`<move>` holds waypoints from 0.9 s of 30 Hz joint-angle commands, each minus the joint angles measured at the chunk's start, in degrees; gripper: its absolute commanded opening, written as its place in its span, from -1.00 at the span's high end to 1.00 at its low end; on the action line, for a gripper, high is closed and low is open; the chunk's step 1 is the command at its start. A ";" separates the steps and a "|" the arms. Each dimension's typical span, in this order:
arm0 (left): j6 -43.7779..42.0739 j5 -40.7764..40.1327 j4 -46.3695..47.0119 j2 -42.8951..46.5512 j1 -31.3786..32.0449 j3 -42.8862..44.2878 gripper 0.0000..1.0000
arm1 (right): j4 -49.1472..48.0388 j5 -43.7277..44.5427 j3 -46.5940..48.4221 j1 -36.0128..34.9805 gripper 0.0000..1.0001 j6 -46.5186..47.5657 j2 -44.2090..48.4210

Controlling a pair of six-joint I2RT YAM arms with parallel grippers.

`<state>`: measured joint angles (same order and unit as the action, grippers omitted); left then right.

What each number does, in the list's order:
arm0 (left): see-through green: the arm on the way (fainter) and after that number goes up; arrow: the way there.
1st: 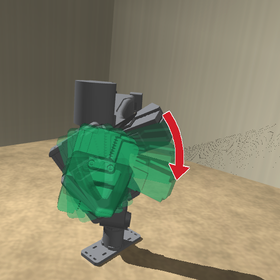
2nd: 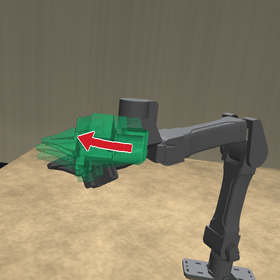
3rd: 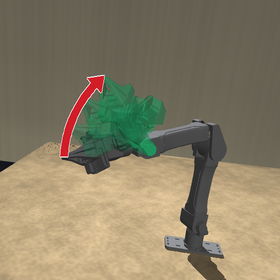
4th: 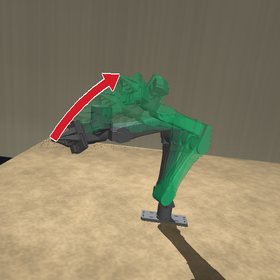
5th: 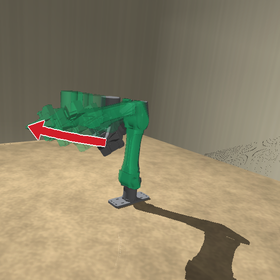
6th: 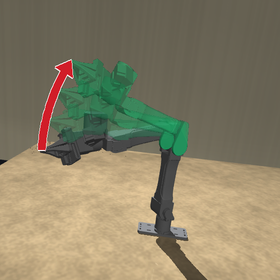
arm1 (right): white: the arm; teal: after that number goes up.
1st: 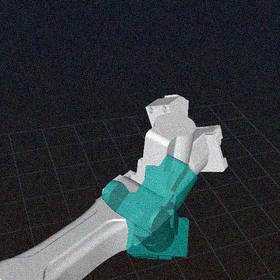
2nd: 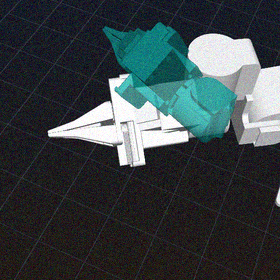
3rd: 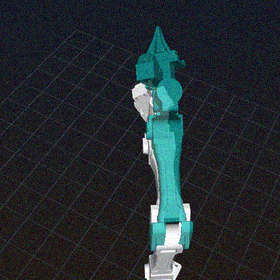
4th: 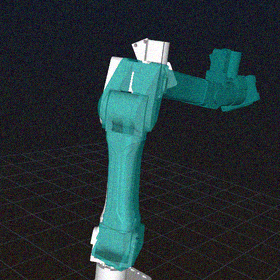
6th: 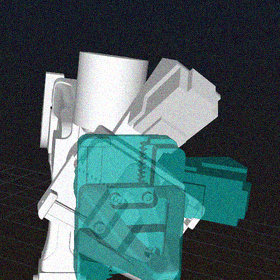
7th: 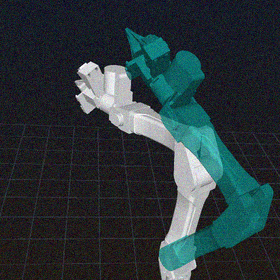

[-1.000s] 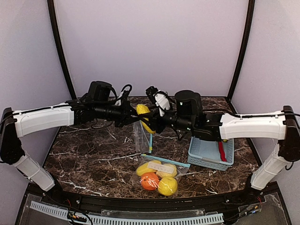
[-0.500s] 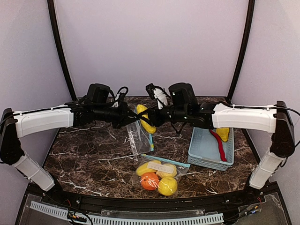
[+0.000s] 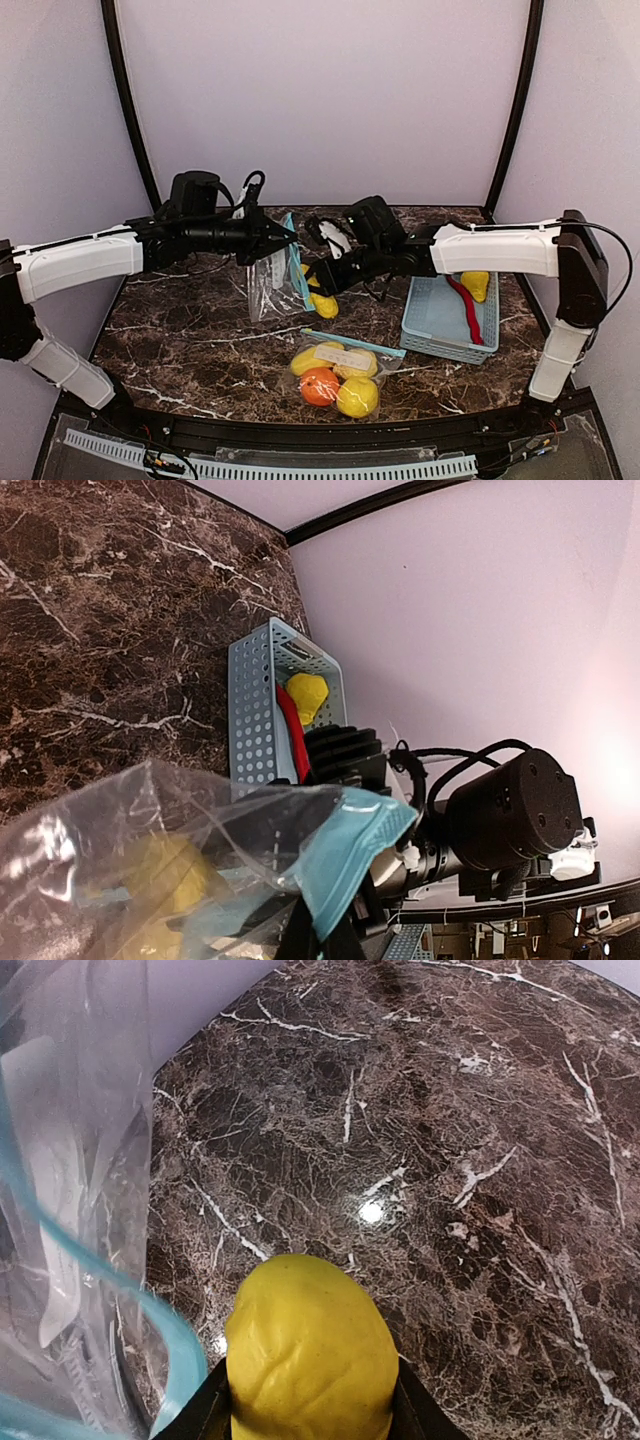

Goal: Place the food in the zip-top bag and seal the zipper

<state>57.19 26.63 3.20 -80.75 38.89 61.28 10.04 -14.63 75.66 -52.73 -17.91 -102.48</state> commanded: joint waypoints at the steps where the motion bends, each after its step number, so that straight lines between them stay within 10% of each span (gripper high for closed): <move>1: -0.81 1.53 1.79 1.27 0.13 -0.60 0.99 | -1.35 -3.48 -0.42 -0.36 0.36 0.23 1.38; 18: -13.35 -0.96 -6.59 1.44 0.01 -3.95 0.99 | 20.75 21.47 -8.96 13.67 0.33 -7.37 19.61; 27: -13.88 -1.10 -5.42 0.32 1.18 -4.75 0.99 | 23.80 20.99 -20.53 26.43 0.30 -12.45 22.22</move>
<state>44.77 25.47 -1.93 -80.66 39.38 57.36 30.74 4.91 59.46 -28.99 -27.07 -79.66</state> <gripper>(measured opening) 0.008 0.427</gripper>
